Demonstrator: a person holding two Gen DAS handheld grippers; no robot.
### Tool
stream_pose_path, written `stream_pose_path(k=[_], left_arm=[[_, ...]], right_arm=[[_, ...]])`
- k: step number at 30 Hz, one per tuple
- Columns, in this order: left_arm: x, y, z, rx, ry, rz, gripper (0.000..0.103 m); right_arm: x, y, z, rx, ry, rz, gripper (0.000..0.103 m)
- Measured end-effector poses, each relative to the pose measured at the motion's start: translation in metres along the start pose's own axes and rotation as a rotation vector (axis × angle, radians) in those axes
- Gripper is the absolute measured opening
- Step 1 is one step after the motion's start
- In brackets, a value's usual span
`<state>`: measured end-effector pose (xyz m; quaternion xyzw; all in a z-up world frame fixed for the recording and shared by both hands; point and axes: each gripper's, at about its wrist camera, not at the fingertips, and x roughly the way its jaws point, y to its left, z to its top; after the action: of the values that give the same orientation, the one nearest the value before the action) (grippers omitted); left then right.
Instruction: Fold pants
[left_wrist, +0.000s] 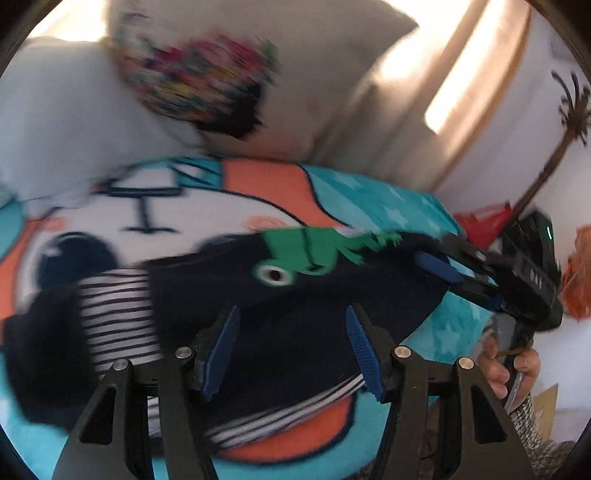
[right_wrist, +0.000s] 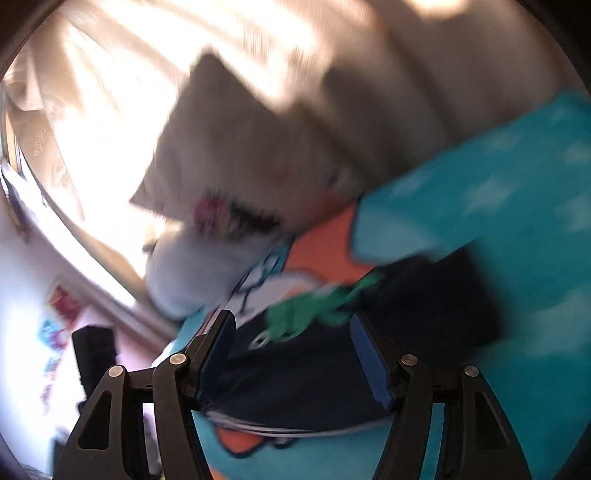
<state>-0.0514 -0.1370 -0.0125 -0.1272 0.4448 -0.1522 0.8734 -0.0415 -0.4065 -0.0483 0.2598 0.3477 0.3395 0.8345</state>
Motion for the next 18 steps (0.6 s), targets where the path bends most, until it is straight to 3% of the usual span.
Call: stream_pose_path(k=[3,5,8,12,15,18], left_arm=[[0.032,-0.011,-0.016,0.023,0.108,0.043,0.059],[0.034,-0.021,-0.027,0.081,0.077,0.088,0.059],[0.031,-0.030,-0.036,0.136,0.081,0.122,0.059],[0.026,-0.024,-0.032,0.109,0.098,0.077,0.059],[0.016,-0.018,-0.029,0.108,0.132,0.045,0.059],[0.001,-0.028,-0.020,0.141,0.115,0.026,0.059]], right_arm=[[0.048,-0.006,0.005,0.044,0.117,-0.014,0.069],[0.072,-0.021,0.011,0.103,0.165,-0.071,0.069],[0.080,-0.044,0.026,0.172,0.104,-0.082,0.069],[0.072,-0.049,0.037,0.203,-0.014,-0.141,0.068],[0.051,-0.045,0.036,0.190,-0.089,-0.113,0.069],[0.014,-0.043,0.035,0.175,-0.158,-0.104,0.070]])
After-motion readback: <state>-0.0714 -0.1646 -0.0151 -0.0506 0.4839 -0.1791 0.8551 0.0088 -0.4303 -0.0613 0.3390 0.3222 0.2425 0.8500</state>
